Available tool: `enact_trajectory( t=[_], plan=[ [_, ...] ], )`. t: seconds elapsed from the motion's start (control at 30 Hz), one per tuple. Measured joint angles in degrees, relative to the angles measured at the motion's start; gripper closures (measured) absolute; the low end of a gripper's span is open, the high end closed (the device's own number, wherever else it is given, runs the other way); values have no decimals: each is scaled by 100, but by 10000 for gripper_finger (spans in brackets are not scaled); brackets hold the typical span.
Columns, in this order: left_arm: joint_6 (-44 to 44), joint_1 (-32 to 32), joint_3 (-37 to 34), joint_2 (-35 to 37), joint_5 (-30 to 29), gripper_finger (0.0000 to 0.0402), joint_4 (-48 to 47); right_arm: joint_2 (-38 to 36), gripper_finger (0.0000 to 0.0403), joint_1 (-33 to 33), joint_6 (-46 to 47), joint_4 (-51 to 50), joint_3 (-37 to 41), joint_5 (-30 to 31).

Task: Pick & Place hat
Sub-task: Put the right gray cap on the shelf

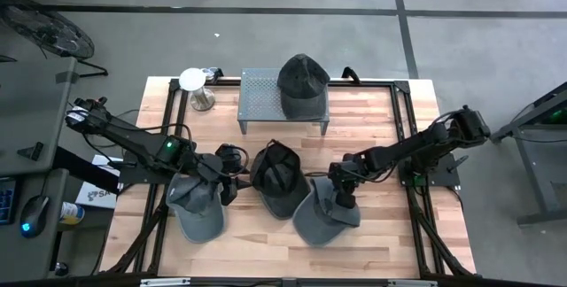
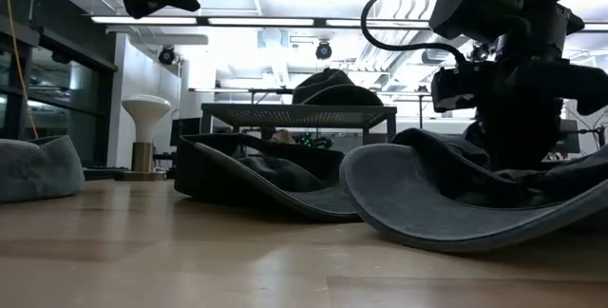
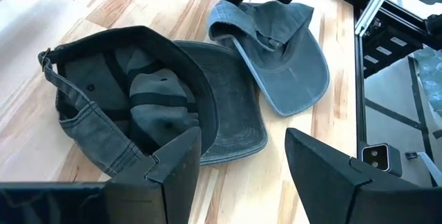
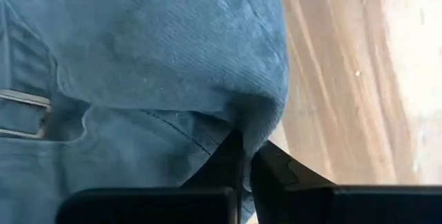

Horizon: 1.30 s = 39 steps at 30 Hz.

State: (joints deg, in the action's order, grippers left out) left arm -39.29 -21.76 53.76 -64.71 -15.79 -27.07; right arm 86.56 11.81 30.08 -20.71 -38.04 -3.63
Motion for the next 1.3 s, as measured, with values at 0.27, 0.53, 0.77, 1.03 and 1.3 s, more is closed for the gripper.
enact_trajectory(
  t=[0.27,0.53,0.77,1.03,1.3],
  plan=[
    [-2,0,0,0,2,192,24,-753,400,158,559,-49,-3,475],
    [50,0,0,0,7,193,312,-1260,402,409,323,-1054,-906,994],
    [383,0,0,0,-28,193,949,-1267,402,417,-358,-1785,-1995,1266],
    [891,3,0,0,-251,192,1578,-1269,402,411,-1062,-2112,-2981,1597],
    [1400,3,211,-2,-340,193,2134,-1269,403,391,-1846,-2109,-3759,1322]
  ],
)
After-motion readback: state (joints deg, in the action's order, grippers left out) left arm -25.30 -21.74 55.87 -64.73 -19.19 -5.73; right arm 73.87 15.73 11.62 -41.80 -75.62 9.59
